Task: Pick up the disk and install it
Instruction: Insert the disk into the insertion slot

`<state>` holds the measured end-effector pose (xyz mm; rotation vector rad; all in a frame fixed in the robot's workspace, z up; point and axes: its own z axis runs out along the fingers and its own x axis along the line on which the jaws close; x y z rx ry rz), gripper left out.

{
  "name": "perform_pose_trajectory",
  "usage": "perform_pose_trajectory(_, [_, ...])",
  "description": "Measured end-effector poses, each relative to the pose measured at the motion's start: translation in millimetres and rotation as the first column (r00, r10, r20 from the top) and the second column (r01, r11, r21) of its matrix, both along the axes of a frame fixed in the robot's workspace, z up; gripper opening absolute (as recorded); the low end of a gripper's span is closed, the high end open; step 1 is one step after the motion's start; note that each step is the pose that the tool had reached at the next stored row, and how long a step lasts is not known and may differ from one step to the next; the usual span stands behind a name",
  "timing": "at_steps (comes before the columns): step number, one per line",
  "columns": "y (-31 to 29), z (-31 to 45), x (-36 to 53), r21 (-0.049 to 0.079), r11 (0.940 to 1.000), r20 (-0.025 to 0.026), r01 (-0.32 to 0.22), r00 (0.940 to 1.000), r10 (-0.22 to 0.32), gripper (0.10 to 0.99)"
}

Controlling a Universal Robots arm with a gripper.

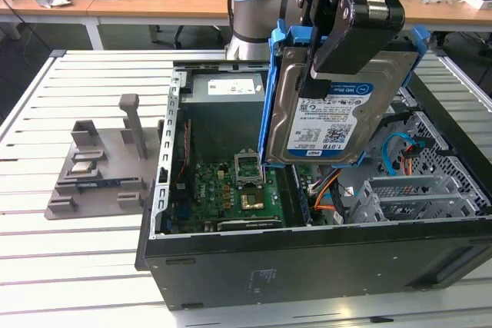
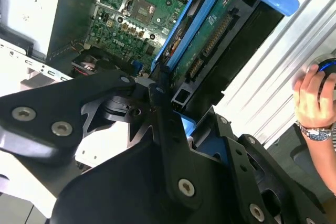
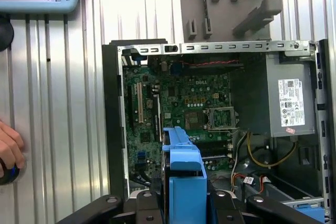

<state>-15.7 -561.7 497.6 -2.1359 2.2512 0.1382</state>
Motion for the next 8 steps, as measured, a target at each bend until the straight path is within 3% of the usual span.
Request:
perform_pose_trajectory(4, [-1.1, -0.7, 3.2, 0.0, 0.9991, -0.0001, -0.041, 0.9991, 0.041, 0.365])
perform_pose_trajectory(6, [-1.4, -1.3, 10.5, 0.0, 0.999, -0.0009, -0.045, 0.999, 0.045, 0.365])
perform_pose_trajectory(8, [-1.8, -2.4, 23.2, 0.0, 0.9989, -0.0027, -0.048, 0.9988, 0.048, 0.365])
